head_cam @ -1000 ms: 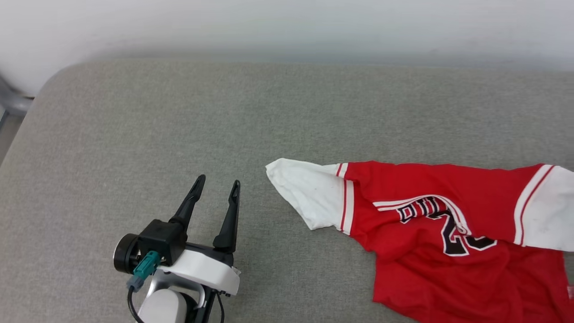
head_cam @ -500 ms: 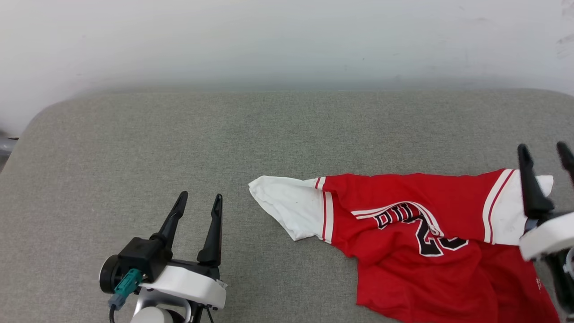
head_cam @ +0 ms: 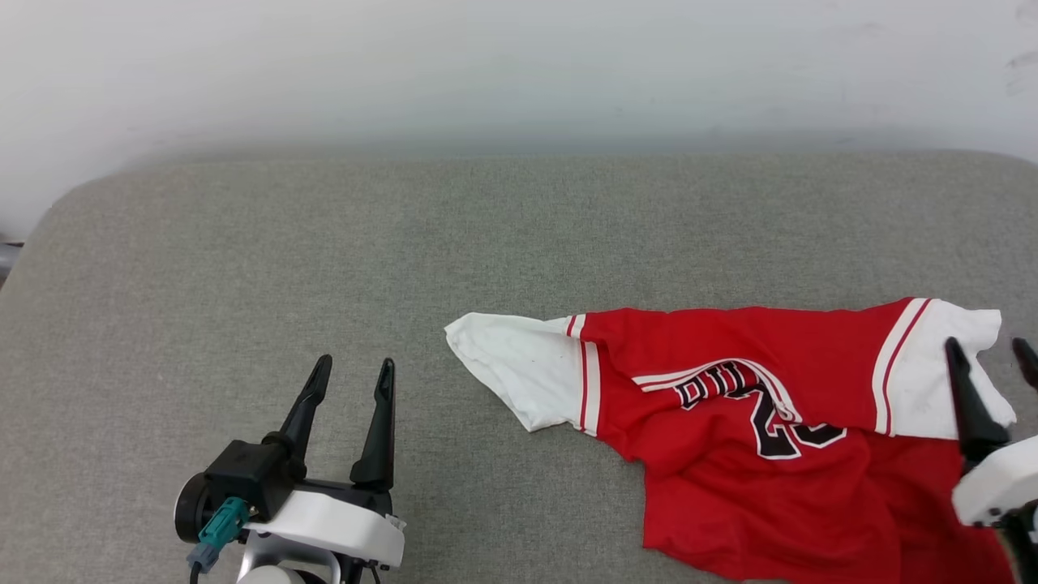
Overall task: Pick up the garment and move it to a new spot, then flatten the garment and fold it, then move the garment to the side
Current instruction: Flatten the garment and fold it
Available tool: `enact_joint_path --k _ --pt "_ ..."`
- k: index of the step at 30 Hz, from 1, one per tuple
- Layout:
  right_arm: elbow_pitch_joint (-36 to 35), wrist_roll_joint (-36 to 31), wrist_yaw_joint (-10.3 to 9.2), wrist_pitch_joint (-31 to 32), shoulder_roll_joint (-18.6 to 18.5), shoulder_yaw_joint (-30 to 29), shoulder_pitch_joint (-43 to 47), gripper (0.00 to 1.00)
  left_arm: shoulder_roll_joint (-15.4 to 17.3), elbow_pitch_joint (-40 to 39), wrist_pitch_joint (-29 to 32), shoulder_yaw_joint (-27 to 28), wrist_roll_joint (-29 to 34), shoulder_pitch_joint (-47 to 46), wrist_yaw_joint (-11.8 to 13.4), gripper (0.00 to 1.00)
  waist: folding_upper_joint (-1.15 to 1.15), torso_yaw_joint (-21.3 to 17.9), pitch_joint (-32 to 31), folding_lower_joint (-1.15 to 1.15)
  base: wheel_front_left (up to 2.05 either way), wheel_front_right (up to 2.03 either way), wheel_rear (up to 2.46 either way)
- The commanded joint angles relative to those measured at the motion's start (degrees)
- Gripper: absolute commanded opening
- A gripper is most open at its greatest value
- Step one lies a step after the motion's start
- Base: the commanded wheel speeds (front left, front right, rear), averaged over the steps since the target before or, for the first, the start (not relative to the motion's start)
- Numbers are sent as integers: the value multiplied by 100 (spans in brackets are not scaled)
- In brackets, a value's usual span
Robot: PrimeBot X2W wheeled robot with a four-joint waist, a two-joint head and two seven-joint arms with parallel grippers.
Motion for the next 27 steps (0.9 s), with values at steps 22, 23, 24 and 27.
enact_joint_path --k 22,23,24,27 --pt "1408 -796 -7 4742 -376 -2148 -1640 100 31 139 -15 -348 71 -580 -9 100 0 412 1042 0 0 0 0" --pt "1468 -792 -7 4776 -369 -2190 -1702 100 36 140 -15 -355 60 -590 -10 100 0 442 1068 0 0 0 0" --pt "1541 -813 -5 4803 -364 -2205 -1721 100 41 142 -15 -359 58 -597 -10 100 0 470 1090 0 0 0 0" --pt "1734 -947 -6 4814 -396 -2279 -1764 100 39 135 -15 -362 54 -643 -10 100 0 538 1148 0 0 0 0"
